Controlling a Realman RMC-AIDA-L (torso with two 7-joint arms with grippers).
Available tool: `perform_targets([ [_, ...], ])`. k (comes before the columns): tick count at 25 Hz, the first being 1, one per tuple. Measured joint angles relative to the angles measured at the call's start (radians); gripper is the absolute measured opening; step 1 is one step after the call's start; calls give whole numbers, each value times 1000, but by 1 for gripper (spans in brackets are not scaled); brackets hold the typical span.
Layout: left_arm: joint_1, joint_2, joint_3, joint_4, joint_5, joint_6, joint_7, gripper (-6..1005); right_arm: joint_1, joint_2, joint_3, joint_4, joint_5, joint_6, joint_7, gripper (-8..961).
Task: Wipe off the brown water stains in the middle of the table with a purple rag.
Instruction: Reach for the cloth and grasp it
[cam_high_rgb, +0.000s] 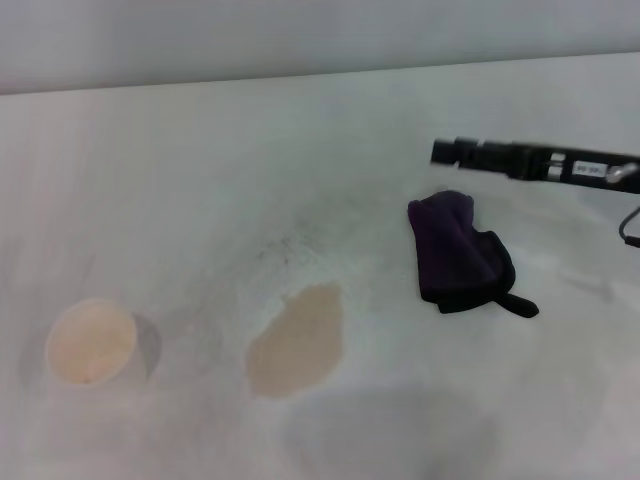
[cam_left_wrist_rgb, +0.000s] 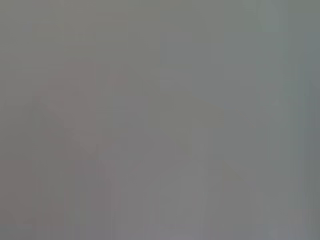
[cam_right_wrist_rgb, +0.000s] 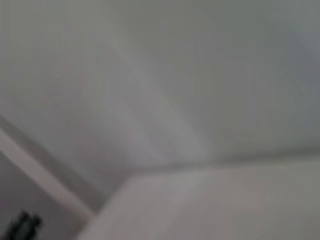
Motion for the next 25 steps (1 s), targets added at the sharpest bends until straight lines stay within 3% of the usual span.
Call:
perform_targets([
  [4,-13,1,0,7,1,-13,-1,878,52,-2,-1,-59,-157,39,142,800],
  [10,-32,1,7,14,17,-46,-2,877,137,-37,-2,-72,-266,67,252,800],
  [17,-41,1,8,25,34,-66,-4,878,258,-62,-4,-78,-465,96,409,800],
  [25,-36,1,8,32,44,-64,-26,877,387,-62,-24,-137,-786,72,626,799],
])
